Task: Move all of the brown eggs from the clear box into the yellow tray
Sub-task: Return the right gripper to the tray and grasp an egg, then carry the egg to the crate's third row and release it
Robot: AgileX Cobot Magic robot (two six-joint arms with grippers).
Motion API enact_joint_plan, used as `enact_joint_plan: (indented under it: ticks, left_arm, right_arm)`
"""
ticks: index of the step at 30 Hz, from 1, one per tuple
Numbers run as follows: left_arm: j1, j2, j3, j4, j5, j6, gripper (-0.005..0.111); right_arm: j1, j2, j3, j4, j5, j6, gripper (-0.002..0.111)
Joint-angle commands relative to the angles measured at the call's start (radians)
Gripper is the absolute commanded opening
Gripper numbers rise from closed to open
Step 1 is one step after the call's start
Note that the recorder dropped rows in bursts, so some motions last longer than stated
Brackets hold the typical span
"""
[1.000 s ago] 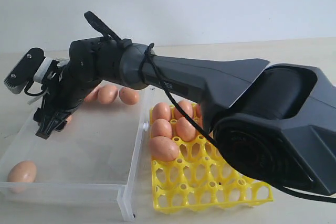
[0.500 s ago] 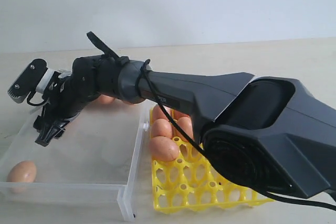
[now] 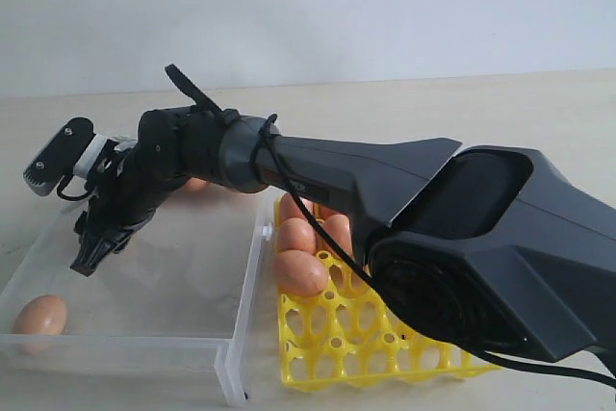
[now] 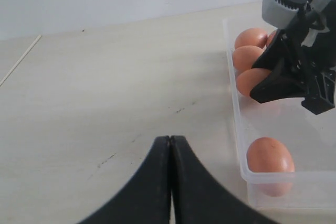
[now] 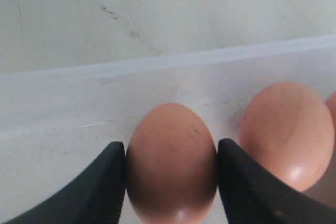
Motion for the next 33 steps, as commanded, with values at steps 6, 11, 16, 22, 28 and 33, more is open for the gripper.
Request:
enact_joint_plan:
  ticks: [6,11,16,22,28,33]
  left_arm:
    - [-0.008,-0.006,-0.004,-0.002,-0.009,-0.006,0.000]
    - [-0.008,-0.006,-0.004,-0.002,-0.009,-0.006,0.000]
    - [-0.008,-0.006,-0.004,-0.002,-0.009,-0.006,0.000]
    - [-0.008,-0.006,-0.004,-0.002,-0.009,-0.006,0.000]
    - [-0.008,-0.006,-0.004,-0.002,-0.009,-0.006,0.000]
    - [-0.008,-0.006,-0.004,-0.002,-0.009,-0.006,0.000]
  right_arm:
    - [-0.017,-0.047,-0.006,0.025,-0.030,0.161,0.000]
    - [-0.042,-0.151,0.037,-0.049,-0.056,0.299,0.000]
    - [-0.062,-0.334,0.262,-0.095,-0.200,0.343,0.000]
    - [-0.064,-0.650,0.770,-0.171,-0.551,0.398,0.000]
    - [-0.064,-0.913,1.284,-0.187,-0.969,0.502,0.000]
    - [-0.064,-1.026,1.596,-0.183,-1.183,0.577,0.000]
